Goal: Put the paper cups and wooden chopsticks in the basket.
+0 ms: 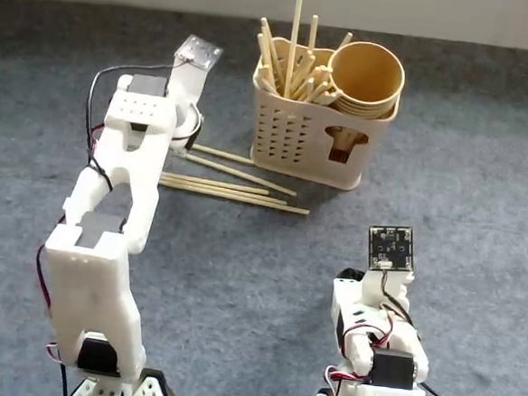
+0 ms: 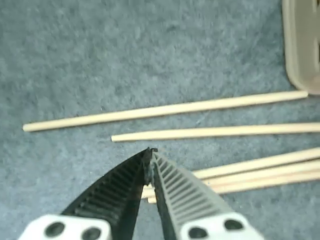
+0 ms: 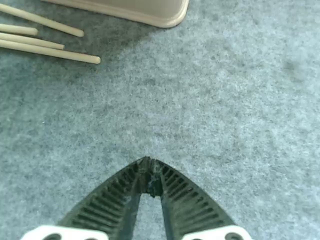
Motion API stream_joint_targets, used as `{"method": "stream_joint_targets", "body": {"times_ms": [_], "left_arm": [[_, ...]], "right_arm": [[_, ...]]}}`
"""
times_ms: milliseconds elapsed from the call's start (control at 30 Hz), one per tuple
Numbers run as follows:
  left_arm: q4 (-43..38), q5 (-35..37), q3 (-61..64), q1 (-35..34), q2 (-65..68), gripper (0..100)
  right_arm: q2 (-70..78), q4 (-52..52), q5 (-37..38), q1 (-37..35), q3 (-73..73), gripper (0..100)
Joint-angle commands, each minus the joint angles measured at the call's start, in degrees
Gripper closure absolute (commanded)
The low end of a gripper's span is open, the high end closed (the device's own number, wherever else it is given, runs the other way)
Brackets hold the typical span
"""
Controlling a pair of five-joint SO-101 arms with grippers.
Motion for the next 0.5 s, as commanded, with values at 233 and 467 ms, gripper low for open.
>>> {"method": "stream_joint_targets", "body": {"times_ms": [233, 467], "left_arm": [[-32.09, -0.79, -3.38, -1.01, 14.99, 99], [-17.76, -0.97, -9.45, -1.45, 18.42, 99]], "right_arm": [[-0.66, -1.19, 0.7, 0.57, 5.58, 99.4], [-0.66, -1.19, 0.7, 0.57, 5.58, 99.4]]}}
